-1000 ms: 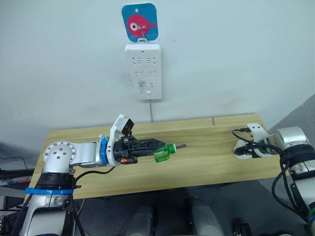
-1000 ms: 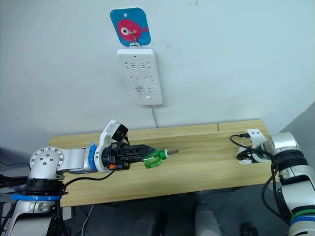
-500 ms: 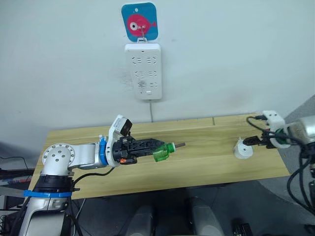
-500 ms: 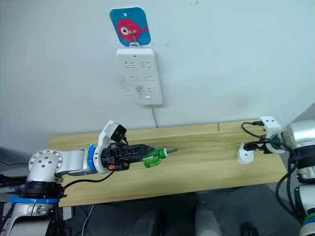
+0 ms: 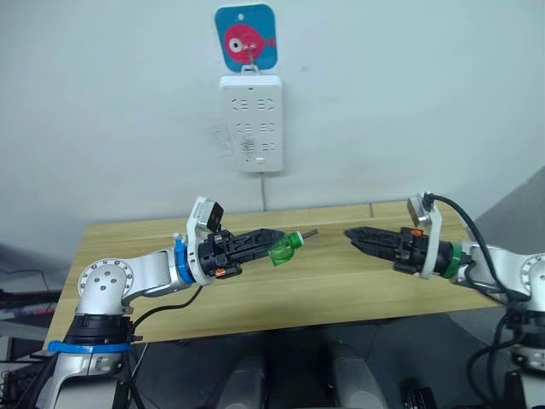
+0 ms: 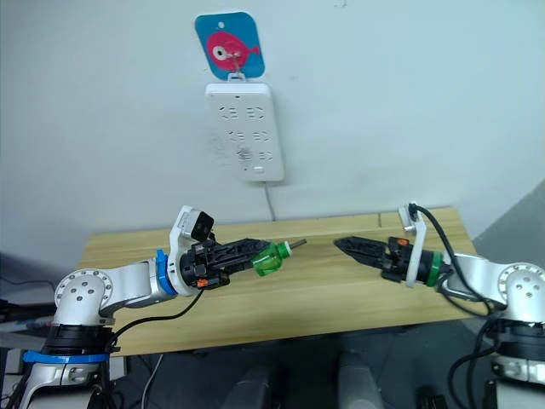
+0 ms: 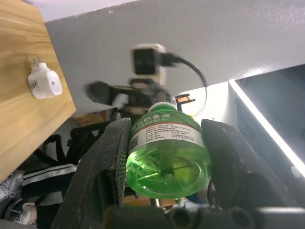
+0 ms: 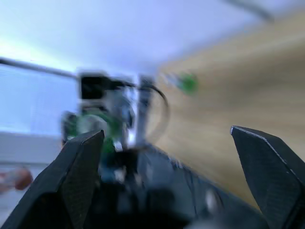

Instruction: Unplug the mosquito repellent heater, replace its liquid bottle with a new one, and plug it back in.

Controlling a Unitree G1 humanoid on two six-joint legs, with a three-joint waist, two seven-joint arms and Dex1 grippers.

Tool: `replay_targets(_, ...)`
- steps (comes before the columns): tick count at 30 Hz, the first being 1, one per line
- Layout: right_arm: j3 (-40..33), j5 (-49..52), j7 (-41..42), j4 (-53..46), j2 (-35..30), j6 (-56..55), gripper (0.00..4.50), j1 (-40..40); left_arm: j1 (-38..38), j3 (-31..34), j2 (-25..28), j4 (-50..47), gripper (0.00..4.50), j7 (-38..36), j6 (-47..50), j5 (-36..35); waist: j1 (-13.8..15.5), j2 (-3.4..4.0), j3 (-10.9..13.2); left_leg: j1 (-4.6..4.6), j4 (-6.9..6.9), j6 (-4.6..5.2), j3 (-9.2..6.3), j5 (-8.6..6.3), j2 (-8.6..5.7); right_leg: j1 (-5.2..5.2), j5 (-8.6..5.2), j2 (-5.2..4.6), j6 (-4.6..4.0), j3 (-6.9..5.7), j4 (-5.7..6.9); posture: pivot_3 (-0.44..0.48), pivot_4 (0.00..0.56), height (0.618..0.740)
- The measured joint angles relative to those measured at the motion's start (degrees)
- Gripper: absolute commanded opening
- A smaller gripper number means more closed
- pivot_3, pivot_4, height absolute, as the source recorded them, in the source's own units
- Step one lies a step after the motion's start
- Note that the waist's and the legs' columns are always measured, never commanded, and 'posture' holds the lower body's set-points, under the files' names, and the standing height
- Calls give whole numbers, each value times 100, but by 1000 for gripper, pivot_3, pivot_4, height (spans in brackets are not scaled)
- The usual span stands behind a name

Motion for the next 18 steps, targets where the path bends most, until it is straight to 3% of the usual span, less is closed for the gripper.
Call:
replay_targets(5,514,88,-1406,-937,1165,-1128,4433,8,-271,11,-198,221,2133,0,-132,186,-42,1,-2,0,1,-22,-14,12,2,-7,1,11,-1,-5,18,-119,225,740)
replay_targets(14,787,89,-2307,-1361,1638,-1773,4433,7,-470,60,-284,339,2133,-1,-133,301,-75,-1,-3,-6,-9,-24,-16,12,0,-22,3,11,2,-6,17,-119,237,740)
replay_targets(18,814,89,-2288,-1382,1664,-1788,3485,8,-470,65,-339,341,2133,-1,-109,317,-75,-1,-3,-5,-5,-13,-13,6,-1,-19,3,14,2,-6,16,-117,241,740)
